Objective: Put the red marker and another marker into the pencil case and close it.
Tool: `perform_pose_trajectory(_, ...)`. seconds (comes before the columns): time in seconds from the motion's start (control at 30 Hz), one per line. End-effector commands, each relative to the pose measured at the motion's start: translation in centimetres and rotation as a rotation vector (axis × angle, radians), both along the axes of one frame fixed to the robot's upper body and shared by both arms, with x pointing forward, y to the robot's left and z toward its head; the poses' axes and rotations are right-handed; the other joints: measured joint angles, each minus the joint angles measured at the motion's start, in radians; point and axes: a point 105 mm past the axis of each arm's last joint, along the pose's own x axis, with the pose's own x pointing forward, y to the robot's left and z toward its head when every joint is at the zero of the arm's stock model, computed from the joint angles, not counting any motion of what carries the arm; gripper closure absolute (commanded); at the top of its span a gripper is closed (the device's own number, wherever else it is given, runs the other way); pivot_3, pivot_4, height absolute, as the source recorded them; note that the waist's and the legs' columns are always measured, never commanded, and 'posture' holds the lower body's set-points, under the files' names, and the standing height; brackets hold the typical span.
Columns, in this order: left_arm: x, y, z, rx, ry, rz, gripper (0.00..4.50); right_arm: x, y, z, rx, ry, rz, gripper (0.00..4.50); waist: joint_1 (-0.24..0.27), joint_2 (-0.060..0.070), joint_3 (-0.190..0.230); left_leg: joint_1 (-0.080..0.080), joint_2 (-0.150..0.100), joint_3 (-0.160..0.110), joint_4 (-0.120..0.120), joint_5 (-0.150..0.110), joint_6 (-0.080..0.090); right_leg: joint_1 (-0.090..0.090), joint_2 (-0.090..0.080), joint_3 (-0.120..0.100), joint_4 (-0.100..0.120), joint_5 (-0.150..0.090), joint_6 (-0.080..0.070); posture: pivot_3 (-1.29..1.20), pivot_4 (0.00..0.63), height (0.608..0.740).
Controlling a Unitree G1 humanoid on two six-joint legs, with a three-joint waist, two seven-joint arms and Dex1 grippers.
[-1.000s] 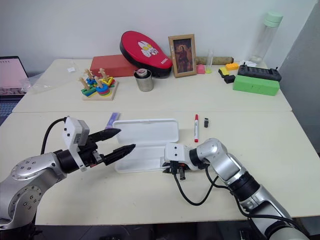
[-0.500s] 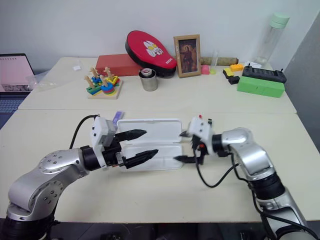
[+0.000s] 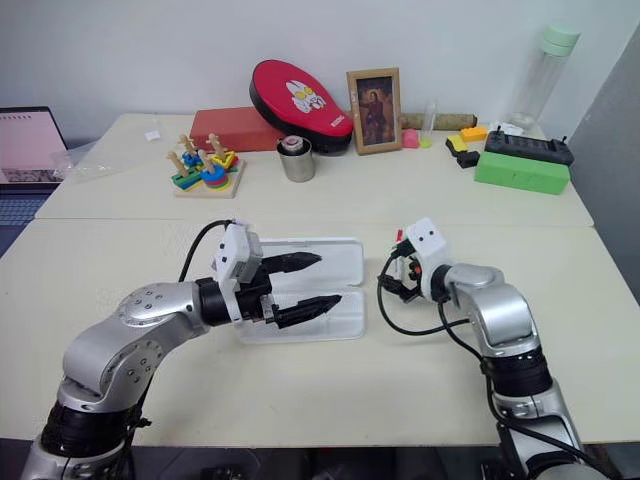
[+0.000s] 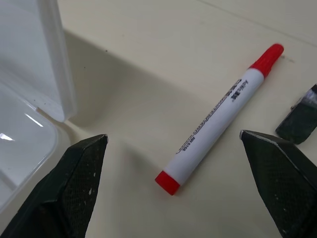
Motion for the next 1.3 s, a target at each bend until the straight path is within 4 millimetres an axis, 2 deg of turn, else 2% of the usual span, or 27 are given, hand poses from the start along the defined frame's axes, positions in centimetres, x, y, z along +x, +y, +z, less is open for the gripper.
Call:
perform_pose_trajectory(0.03, 0.0, -0.4, 0.7, -0.009, -0.044, -0.017, 0.0, 0.0, -0.3, -1.5, -0.062, 0.028, -0.049, 0.36, 0.0, 0.0, 0.0, 0.0, 0.0, 0.0, 0.0, 0.0, 0.0, 0.0, 0.0, 0.0, 0.0, 0.0, 0.0, 0.0, 0.15, 0.74)
perform_pose_trajectory(0.1, -0.1, -0.4, 0.8, -0.011, -0.046, -0.016, 0.0, 0.1, -0.3, -1.9, -0.073, 0.035, -0.058, 0.71, 0.0, 0.0, 0.0, 0.0, 0.0, 0.0, 0.0, 0.0, 0.0, 0.0, 0.0, 0.0, 0.0, 0.0, 0.0, 0.0, 0.15, 0.74)
perform_pose_trajectory(0.2, -0.2, -0.4, 0.8, -0.013, -0.049, -0.012, 0.0, 0.4, -0.3, -2.0, -0.064, 0.035, -0.061, 1.51, 0.0, 0.0, 0.0, 0.001, 0.0, 0.0, 0.0, 0.0, 0.0, 0.001, 0.0, 0.0, 0.0, 0.0, 0.0, 0.0, 0.15, 0.74)
perform_pose_trajectory(0.47, -0.1, -0.4, 0.9, -0.022, -0.059, 0.004, 0.0, 1.0, -0.7, -1.9, -0.085, 0.008, -0.067, 3.31, -0.002, 0.0, 0.0, 0.001, 0.0, 0.0, 0.0, 0.0, 0.0, 0.001, 0.0, 0.0, 0.001, 0.0, 0.0, 0.0, 0.15, 0.74)
perform_pose_trajectory(0.63, 0.1, -0.5, 1.0, -0.028, -0.062, 0.007, 0.0, 0.9, -0.5, -1.5, -0.078, 0.0, -0.062, 4.2, -0.002, 0.0, 0.0, 0.001, 0.0, 0.0, 0.0, 0.0, 0.0, 0.001, 0.0, 0.0, 0.001, 0.0, 0.0, 0.0, 0.15, 0.74)
perform_pose_trajectory(0.77, 0.4, -0.7, 1.4, -0.041, -0.081, 0.01, 0.0, 1.0, -0.7, -0.4, -0.065, -0.03, -0.071, 4.21, -0.001, 0.0, 0.0, 0.001, 0.0, 0.0, 0.0, 0.0, 0.0, 0.001, 0.0, 0.0, 0.001, 0.0, 0.0, 0.0, 0.15, 0.74)
perform_pose_trajectory(0.93, 0.7, -0.3, 2.0, -0.053, -0.095, 0.032, 0.0, 1.9, -1.2, 3.1, -0.017, -0.132, -0.096, 4.21, 0.0, 0.0, 0.0, 0.001, 0.0, 0.0, 0.0, 0.0, 0.0, 0.001, 0.0, 0.0, 0.0, 0.0, 0.0, 0.0, 0.15, 0.74)
perform_pose_trajectory(1.0, 0.7, 0.7, 2.2, -0.055, -0.095, 0.069, 0.0, 2.6, -1.3, 5.7, 0.038, -0.218, -0.098, 4.21, -0.002, 0.0, 0.0, 0.0, 0.0, 0.0, 0.0, 0.0, 0.0, 0.0, 0.0, 0.0, 0.0, 0.0, 0.0, 0.0, 0.15, 0.74)
perform_pose_trajectory(1.07, 0.4, 2.1, 2.2, -0.048, -0.091, 0.111, 0.0, 2.7, -0.6, 9.0, 0.11, -0.339, -0.02, 4.21, -0.009, 0.001, 0.001, 0.0, 0.0, 0.0, 0.0, 0.0, 0.0, -0.001, 0.0, 0.0, 0.0, 0.0, 0.0, 0.0, 0.15, 0.74)
perform_pose_trajectory(1.13, -0.4, 3.6, 2.0, -0.026, -0.081, 0.153, 0.0, 1.2, 1.2, 11.6, 0.154, -0.452, 0.159, 4.21, -0.015, 0.001, 0.001, 0.0, 0.0, 0.0, -0.001, 0.0, 0.0, -0.001, 0.0, 0.0, 0.0, 0.0, 0.0, 0.0, 0.15, 0.74)
perform_pose_trajectory(1.2, -1.3, 4.8, 1.7, -0.009, -0.063, 0.192, 0.0, -1.0, 3.2, 12.8, 0.187, -0.513, 0.356, 4.21, -0.017, 0.001, 0.001, 0.0, 0.0, 0.0, -0.001, 0.0, 0.0, 0.0, 0.0, 0.0, -0.001, 0.0, 0.0, 0.0, 0.15, 0.74)
perform_pose_trajectory(1.23, -1.6, 5.1, 1.6, -0.005, -0.056, 0.203, 0.0, -1.7, 3.6, 13.0, 0.196, -0.519, 0.407, 4.21, -0.018, 0.001, 0.001, 0.0, 0.0, 0.0, -0.002, 0.0, 0.0, 0.0, 0.0, 0.0, -0.002, 0.0, 0.0, 0.0, 0.15, 0.74)
perform_pose_trajectory(1.3, -2.9, 6.2, 0.6, 0.035, -0.015, 0.228, 0.0, -4.2, 5.2, 11.9, 0.174, -0.464, 0.597, 4.21, -0.018, 0.001, 0.001, -0.001, 0.0, 0.0, -0.003, 0.0, 0.001, 0.0, 0.0, 0.0, -0.004, 0.0, 0.0, 0.0, 0.15, 0.74)
